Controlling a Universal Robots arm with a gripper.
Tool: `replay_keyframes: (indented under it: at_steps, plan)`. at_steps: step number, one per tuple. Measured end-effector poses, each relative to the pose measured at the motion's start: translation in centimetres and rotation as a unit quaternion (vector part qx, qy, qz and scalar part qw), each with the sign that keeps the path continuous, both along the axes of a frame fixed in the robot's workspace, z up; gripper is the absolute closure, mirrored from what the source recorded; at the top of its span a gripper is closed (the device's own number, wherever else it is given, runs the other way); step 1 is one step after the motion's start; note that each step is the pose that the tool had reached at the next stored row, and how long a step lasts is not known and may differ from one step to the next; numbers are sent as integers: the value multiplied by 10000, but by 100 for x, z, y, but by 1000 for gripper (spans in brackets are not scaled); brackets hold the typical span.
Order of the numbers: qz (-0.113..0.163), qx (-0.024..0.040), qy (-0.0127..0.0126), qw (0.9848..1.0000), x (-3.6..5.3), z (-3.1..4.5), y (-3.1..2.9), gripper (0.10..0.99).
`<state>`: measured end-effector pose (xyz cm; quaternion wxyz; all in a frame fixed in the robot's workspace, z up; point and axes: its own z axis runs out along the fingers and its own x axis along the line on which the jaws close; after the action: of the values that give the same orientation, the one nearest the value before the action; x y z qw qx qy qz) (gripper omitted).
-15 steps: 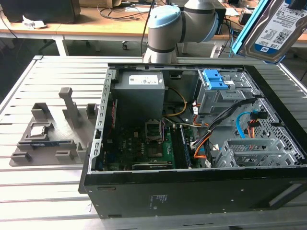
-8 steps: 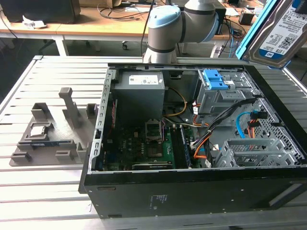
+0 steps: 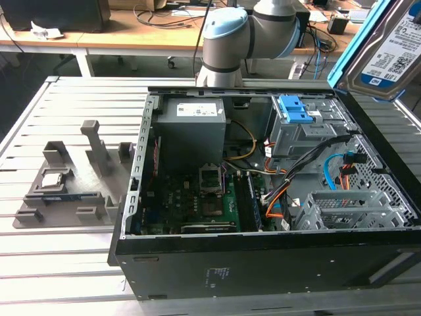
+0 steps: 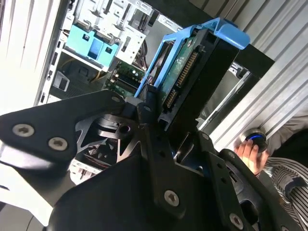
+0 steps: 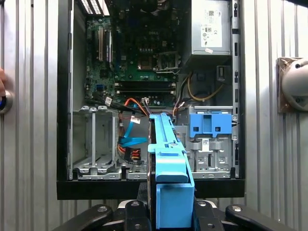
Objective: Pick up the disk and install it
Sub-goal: 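Pick up the disk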
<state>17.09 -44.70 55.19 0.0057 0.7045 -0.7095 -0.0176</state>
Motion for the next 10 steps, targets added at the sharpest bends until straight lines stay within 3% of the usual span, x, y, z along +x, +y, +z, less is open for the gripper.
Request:
replay_keyframes:
  at_steps: [10]
  plan:
    - [0, 0, 0, 10000, 0, 0, -199, 722]
